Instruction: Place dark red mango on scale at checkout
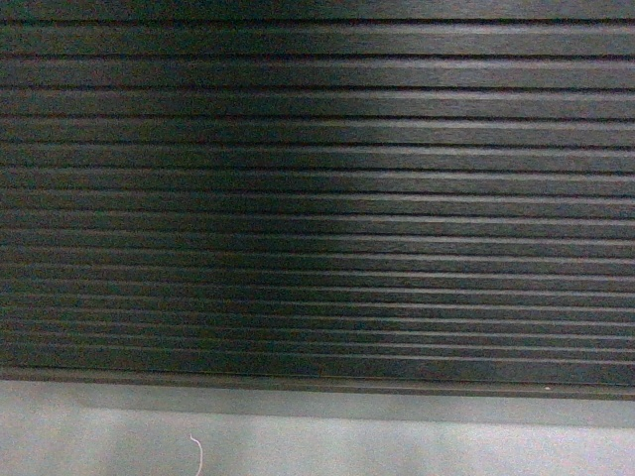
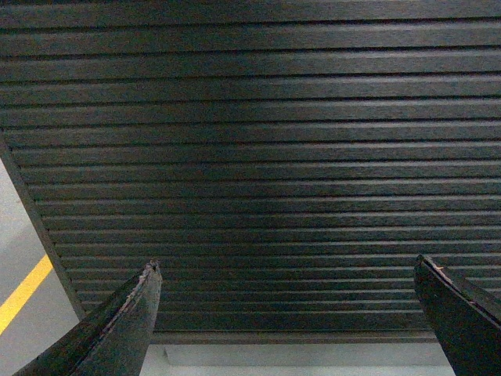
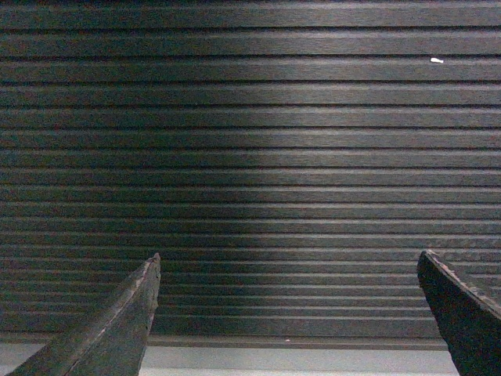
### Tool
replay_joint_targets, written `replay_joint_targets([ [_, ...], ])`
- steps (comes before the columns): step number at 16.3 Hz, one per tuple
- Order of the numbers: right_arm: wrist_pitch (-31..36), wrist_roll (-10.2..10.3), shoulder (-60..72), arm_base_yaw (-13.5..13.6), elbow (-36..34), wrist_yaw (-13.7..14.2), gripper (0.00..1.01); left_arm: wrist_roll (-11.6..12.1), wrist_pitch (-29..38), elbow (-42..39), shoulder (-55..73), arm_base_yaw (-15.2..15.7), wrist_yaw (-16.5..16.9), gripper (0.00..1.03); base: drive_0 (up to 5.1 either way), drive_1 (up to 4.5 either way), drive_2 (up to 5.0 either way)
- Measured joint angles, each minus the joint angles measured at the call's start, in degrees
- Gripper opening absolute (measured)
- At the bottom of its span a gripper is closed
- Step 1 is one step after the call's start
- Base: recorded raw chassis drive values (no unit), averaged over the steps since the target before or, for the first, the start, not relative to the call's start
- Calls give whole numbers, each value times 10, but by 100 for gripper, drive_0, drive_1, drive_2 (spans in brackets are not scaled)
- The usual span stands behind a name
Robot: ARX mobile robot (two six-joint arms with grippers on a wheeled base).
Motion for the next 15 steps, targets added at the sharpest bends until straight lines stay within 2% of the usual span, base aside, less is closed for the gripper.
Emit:
replay_joint_targets([
  [15,0,0,0,0,0,0,98,0,0,0,0,0,0,98,0,0,0],
])
